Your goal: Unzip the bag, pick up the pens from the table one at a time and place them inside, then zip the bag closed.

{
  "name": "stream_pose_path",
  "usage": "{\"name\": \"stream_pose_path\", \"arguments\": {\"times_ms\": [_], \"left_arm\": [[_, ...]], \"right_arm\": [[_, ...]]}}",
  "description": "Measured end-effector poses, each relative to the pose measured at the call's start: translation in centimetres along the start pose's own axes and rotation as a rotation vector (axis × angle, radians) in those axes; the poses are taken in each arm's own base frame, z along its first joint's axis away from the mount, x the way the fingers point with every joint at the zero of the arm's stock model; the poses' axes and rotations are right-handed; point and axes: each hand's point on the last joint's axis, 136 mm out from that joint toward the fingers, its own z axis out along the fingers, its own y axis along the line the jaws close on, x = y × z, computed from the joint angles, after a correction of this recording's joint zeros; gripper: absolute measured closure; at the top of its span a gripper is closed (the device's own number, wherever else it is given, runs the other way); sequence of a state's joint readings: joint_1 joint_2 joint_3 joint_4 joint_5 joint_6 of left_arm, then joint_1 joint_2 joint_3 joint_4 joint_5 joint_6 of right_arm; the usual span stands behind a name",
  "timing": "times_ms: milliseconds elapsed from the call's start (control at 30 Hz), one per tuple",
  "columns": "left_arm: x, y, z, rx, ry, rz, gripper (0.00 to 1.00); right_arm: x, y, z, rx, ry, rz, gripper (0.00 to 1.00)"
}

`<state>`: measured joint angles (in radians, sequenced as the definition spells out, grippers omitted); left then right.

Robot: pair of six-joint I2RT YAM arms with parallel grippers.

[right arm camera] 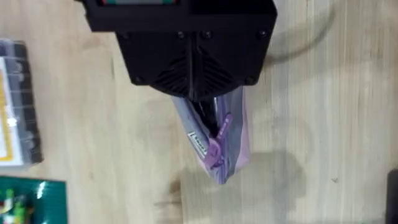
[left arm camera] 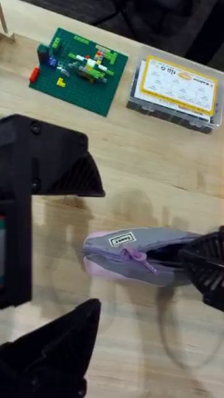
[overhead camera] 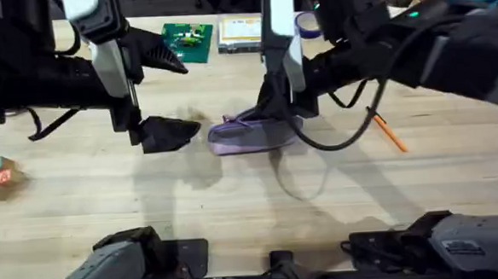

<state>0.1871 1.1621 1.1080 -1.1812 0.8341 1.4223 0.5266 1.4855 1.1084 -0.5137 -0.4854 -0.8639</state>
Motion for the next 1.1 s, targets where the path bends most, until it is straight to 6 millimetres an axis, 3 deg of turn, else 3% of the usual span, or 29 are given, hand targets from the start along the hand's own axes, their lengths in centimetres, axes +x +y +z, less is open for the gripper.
{"name": "stream_pose_path", "arguments": {"times_ms": [533,833,900,1067,1100], "left_arm": [[0.0,0.0,0.0,0.0,0.0,0.0,0.008],[0.0,0.0,0.0,0.0,0.0,0.0,0.007],[0.0,0.0,0.0,0.0,0.0,0.0,0.007],[0.0,0.0,0.0,0.0,0.0,0.0,0.007],[0.0,0.0,0.0,0.0,0.0,0.0,0.008]], "right_arm": [[4.2,0.9,5.1,-0.131,0.095,0.093,0.97],[4.7,1.9,6.5,-0.195,0.089,0.115,0.957],[4.7,1.9,6.5,-0.195,0.088,0.116,0.764],[4.6,2.0,6.5,-0.2,0.085,0.116,0.059],[4.6,2.0,6.5,-0.199,0.084,0.115,0.022]]}}
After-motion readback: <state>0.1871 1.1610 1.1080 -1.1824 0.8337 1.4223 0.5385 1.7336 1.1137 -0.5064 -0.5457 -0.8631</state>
